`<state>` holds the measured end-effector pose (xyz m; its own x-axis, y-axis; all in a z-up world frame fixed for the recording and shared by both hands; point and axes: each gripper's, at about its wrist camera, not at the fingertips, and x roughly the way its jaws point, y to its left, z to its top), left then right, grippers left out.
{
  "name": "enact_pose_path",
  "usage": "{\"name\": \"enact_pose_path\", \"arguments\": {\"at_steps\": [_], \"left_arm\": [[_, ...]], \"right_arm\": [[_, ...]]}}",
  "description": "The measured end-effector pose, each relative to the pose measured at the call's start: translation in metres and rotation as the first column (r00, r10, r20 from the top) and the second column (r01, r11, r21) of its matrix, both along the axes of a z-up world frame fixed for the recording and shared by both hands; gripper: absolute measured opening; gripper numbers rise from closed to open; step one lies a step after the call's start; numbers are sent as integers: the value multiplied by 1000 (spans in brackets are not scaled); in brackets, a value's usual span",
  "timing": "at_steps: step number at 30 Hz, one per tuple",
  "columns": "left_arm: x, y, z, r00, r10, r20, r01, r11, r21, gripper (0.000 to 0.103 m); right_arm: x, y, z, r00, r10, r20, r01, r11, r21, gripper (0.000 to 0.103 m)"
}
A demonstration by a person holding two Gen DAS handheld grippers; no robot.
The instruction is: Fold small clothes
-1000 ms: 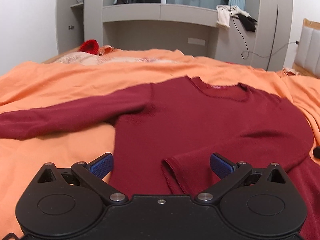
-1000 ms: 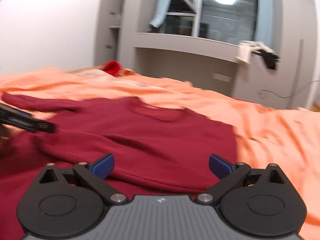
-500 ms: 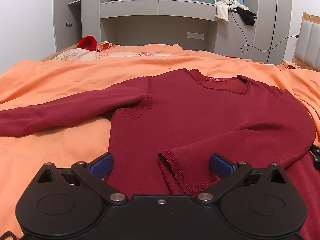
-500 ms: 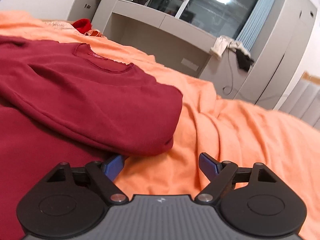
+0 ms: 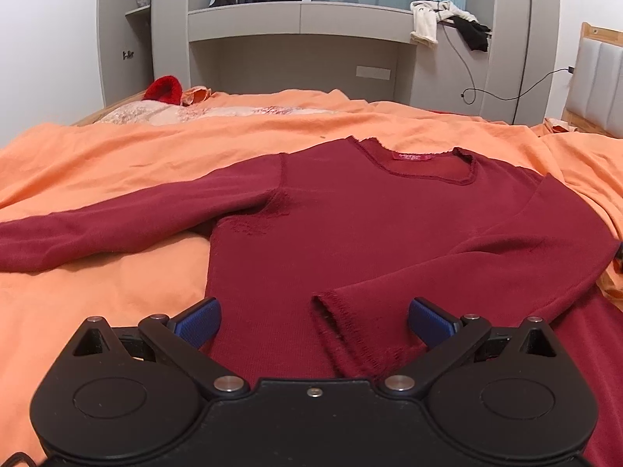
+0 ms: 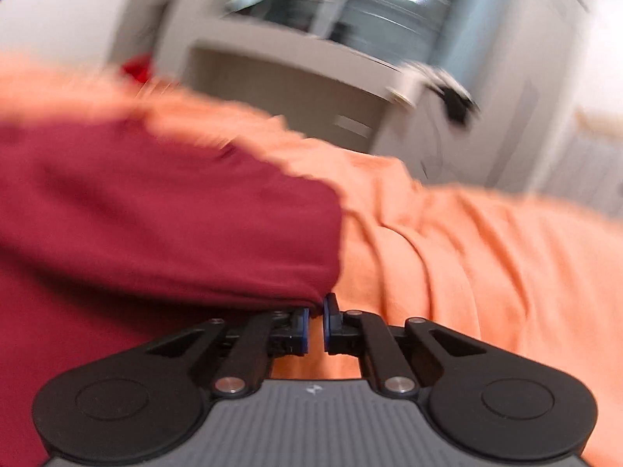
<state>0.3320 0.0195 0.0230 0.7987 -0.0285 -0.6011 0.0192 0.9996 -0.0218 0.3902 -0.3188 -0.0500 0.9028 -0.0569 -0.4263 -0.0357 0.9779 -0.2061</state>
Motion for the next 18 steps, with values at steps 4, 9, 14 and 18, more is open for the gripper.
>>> {"name": "enact_pose_path", "arguments": {"at_steps": [4,9,14,18], "left_arm": [[-1,-10,-3,1000,-31,0,31,999,25,103],[-3,-25,-10,998,-64,-9,64,993,96,103],[-4,-26,-9,998,-67,-3,67,992,103,103],[-10,-14,0,998,-28,53,26,999,47,102]], "right_arm": [[-4,-45,20,995,-103,11,93,931,353,5],[5,-50,8,993,-112,-48,122,923,364,5],[13,-55,-5,990,-97,-103,132,895,427,7],[11,-57,-2,988,-64,-137,121,881,457,18]]}}
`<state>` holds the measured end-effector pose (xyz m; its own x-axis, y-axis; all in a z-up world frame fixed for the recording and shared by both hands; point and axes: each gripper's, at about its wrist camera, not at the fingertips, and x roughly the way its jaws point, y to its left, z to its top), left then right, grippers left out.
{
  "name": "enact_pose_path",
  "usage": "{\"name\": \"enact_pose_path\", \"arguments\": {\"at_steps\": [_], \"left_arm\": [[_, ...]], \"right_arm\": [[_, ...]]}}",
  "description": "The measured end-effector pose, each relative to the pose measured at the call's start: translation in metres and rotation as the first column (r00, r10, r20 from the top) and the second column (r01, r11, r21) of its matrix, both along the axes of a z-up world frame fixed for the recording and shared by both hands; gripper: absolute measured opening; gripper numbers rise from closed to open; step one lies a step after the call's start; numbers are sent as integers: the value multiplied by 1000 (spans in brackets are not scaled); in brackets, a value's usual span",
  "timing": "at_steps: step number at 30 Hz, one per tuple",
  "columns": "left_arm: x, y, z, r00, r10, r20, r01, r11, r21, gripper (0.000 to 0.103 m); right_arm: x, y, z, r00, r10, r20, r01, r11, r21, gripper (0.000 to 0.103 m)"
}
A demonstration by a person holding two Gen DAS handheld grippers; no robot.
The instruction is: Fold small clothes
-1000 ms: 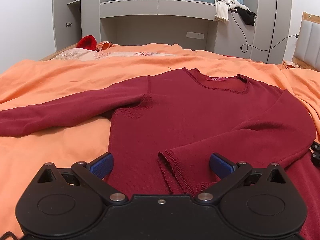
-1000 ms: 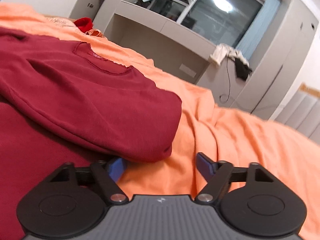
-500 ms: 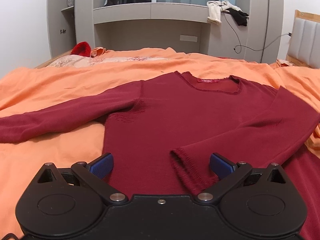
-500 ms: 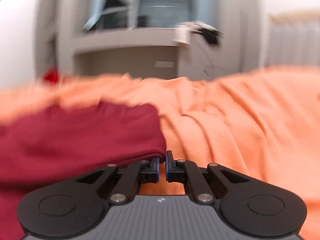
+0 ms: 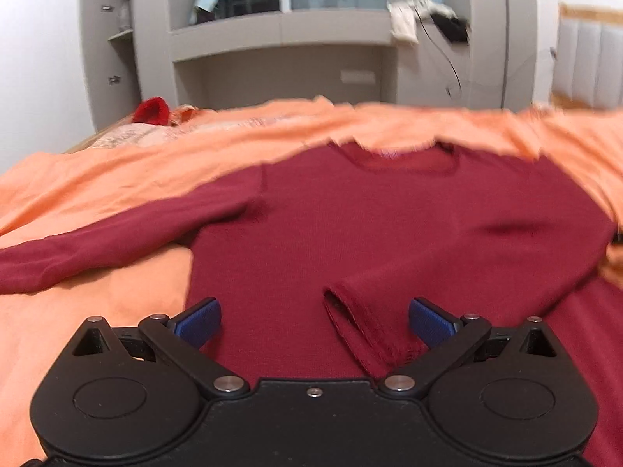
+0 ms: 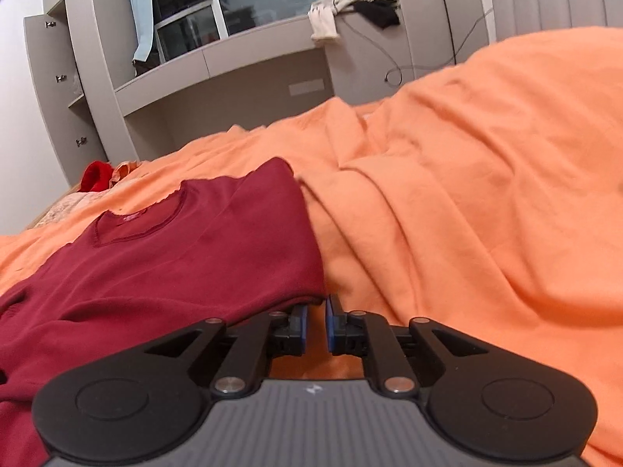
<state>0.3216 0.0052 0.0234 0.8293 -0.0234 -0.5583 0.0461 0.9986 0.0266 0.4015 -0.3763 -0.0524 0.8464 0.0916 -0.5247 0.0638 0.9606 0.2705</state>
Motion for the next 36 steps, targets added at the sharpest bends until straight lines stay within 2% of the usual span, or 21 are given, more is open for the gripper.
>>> {"name": "enact_pose_path", "arguments": {"at_steps": [5,8,11,13,15,20,22,24,27,29,30,31,36], "left_arm": [[-8,23,20,989,100,108,-92,993,-76,102],[-9,42,30,972,185,142,-169,979,-117,102],[-7,71,39,956,259,139,-231,954,-194,102],[-8,95,43,940,308,146,-264,930,-257,102],[-12,116,44,925,347,152,-295,912,-286,102],[-25,171,46,869,474,139,-415,853,-315,102],[-31,197,46,840,529,120,-464,815,-347,102],[-37,224,44,806,587,84,-511,759,-404,102],[-43,269,37,735,677,28,-571,641,-514,102],[-44,289,33,691,723,15,-600,584,-547,102],[-42,297,31,671,741,18,-613,569,-548,102],[-39,302,29,664,748,22,-622,568,-539,102],[-15,307,23,650,760,-3,-671,572,-472,102]], "right_arm": [[-11,-2,5,999,-15,-34,16,999,31,45],[-23,-1,13,1000,-8,-10,9,999,37,66],[-37,5,25,999,24,37,-25,999,32,87],[-46,12,34,996,48,78,-50,998,23,94],[-54,21,42,991,75,113,-76,997,10,103],[-72,47,49,973,156,168,-162,986,24,103],[-75,58,50,967,186,176,-193,981,23,103],[-77,72,52,958,219,182,-222,975,-5,103],[-79,90,54,946,259,193,-253,966,-57,103],[-78,99,53,941,282,189,-273,959,-74,103],[-77,102,52,938,291,186,-282,957,-75,103],[-76,106,51,937,300,182,-290,954,-75,103],[-73,119,44,931,324,168,-309,945,-109,103]]}}
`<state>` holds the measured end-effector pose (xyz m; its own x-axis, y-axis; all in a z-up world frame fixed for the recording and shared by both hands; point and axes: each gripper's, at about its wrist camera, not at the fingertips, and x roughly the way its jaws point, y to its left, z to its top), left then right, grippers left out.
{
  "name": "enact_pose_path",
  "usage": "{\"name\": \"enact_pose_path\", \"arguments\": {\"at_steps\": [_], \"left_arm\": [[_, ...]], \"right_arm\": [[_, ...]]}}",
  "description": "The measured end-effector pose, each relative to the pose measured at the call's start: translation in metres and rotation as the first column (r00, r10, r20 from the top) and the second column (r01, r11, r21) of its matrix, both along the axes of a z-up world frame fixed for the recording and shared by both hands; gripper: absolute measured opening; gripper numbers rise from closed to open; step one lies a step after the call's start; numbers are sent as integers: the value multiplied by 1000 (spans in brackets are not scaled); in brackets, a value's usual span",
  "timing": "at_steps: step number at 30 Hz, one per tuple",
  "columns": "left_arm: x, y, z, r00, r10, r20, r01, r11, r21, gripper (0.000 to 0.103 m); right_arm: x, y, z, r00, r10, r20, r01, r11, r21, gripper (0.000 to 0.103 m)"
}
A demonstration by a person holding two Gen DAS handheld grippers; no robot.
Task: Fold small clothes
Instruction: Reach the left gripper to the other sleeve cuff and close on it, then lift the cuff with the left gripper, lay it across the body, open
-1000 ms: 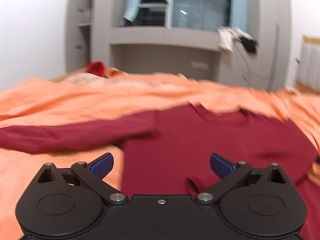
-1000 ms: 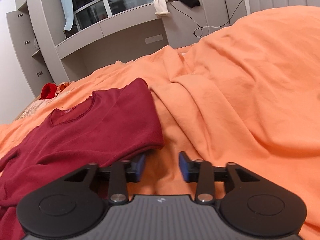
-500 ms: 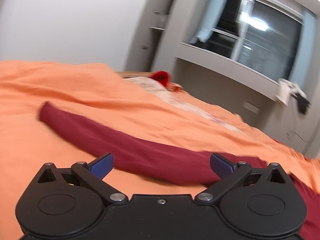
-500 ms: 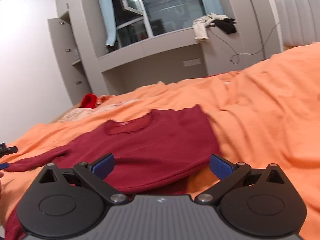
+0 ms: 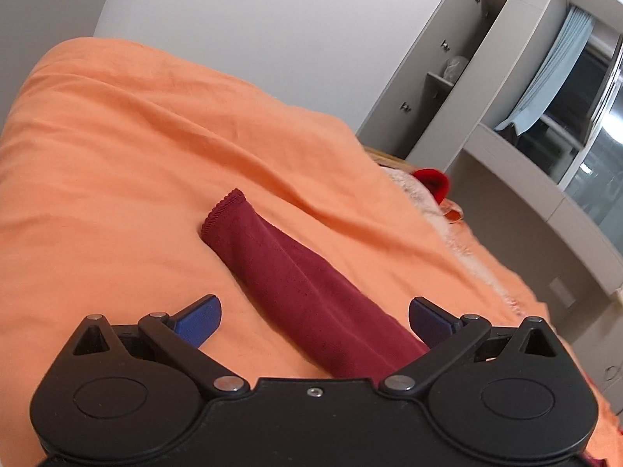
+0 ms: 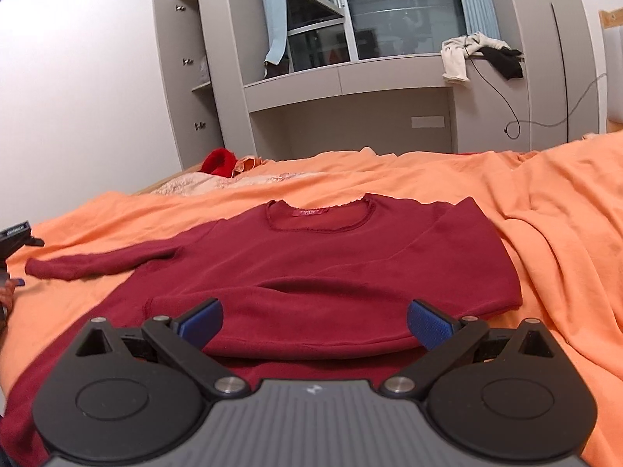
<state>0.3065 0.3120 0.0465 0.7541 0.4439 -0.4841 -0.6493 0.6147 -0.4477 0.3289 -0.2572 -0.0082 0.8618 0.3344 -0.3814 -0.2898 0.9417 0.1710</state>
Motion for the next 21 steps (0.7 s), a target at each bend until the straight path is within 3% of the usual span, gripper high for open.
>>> {"name": "enact_pose_path", "arguments": {"at_steps": [4,7,10,11,14,17,21], "left_arm": [[10,1,-5,1000,10,-6,-10,1000,-1,102],[10,3,-8,998,58,-33,-59,998,-14,87],[15,6,-10,994,92,-63,-94,995,-23,50],[17,8,-12,993,92,-68,-94,995,-36,33],[18,12,-17,992,106,-63,-110,992,-59,12],[15,12,-13,995,97,-22,-99,993,-58,8],[10,-6,5,998,56,37,-57,998,31,7]], "right_arm": [[0,4,-5,1000,-2,9,2,1000,-23,103],[1,3,-7,1000,1,3,-1,1000,-19,103],[2,0,-8,1000,0,-3,0,1000,-8,103],[2,-1,-9,1000,0,-6,0,1000,-3,103],[1,-4,-9,1000,2,-4,-2,1000,9,103],[-1,-4,-8,1000,2,8,-2,1000,12,103],[-3,-2,-6,1000,0,20,0,1000,6,103]]}}
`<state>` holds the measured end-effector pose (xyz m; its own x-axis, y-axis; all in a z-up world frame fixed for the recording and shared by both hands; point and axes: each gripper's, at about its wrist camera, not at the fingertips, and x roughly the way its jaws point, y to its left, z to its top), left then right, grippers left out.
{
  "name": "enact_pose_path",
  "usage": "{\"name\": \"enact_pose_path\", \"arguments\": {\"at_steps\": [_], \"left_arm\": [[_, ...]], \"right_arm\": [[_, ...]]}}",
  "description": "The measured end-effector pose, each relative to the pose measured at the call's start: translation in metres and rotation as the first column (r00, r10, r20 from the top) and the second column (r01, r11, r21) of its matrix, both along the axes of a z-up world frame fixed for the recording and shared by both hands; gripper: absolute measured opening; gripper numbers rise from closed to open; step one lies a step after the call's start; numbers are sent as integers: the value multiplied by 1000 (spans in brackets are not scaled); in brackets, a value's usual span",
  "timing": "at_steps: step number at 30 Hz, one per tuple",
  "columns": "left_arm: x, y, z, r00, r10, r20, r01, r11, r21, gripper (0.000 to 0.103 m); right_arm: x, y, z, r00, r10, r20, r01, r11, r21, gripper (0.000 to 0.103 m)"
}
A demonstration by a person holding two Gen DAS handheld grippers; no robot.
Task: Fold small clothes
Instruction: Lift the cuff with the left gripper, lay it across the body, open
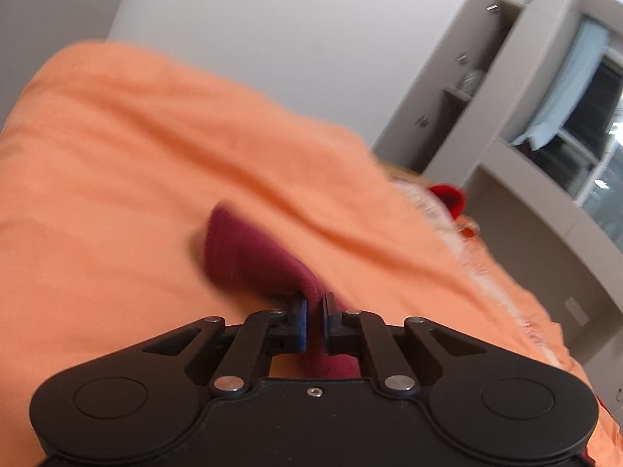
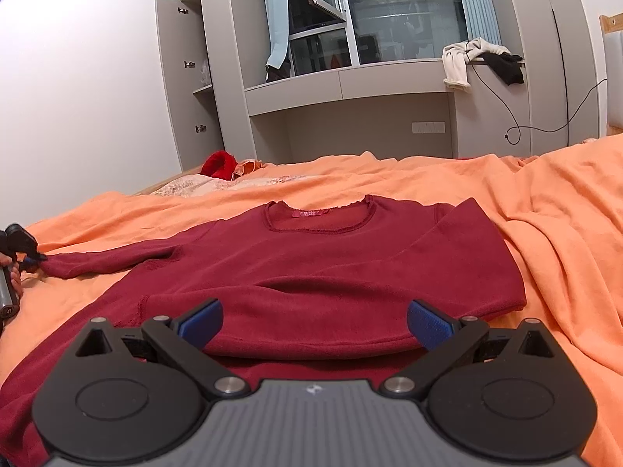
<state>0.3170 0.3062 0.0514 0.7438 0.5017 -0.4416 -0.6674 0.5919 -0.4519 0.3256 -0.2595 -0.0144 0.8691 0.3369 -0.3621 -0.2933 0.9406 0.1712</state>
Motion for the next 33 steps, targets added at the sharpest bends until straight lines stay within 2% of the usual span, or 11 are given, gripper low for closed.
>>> {"name": "enact_pose_path", "arguments": {"at_steps": [4,6,9,11,14,18,21,24,27,28,33], "left_arm": [[-7,-39,29,995,-77,71,67,990,128,7],[-10,-68,45,985,-144,94,119,966,229,7],[-16,-121,64,952,-281,120,216,895,389,7],[-21,-149,70,918,-375,127,286,850,442,7],[-27,-195,74,844,-526,103,405,752,520,7],[-30,-253,62,727,-686,25,523,577,627,7],[-32,-291,48,630,-775,-50,621,464,632,7],[-32,-320,25,558,-819,-138,696,370,616,7],[-31,-345,2,488,-831,-269,752,243,613,7],[-30,-351,-5,466,-831,-304,768,209,605,7],[-28,-349,-29,381,-841,-385,817,111,565,9]], "right_arm": [[-6,1,2,1000,1,23,-1,1000,-5,103],[-9,1,4,999,1,32,-1,1000,-9,103],[-14,-1,5,999,-4,45,4,1000,-10,103],[-16,-4,6,999,-11,51,11,1000,-6,103],[-20,-10,8,998,-29,62,29,1000,2,103],[-25,-20,11,994,-66,87,65,998,18,103],[-26,-28,13,991,-99,91,96,995,38,103],[-25,-34,13,989,-123,84,118,991,63,103],[-25,-37,13,986,-142,91,135,988,72,103],[-26,-38,14,984,-148,94,142,987,73,103],[-26,-42,15,980,-172,101,163,983,87,103]]}}
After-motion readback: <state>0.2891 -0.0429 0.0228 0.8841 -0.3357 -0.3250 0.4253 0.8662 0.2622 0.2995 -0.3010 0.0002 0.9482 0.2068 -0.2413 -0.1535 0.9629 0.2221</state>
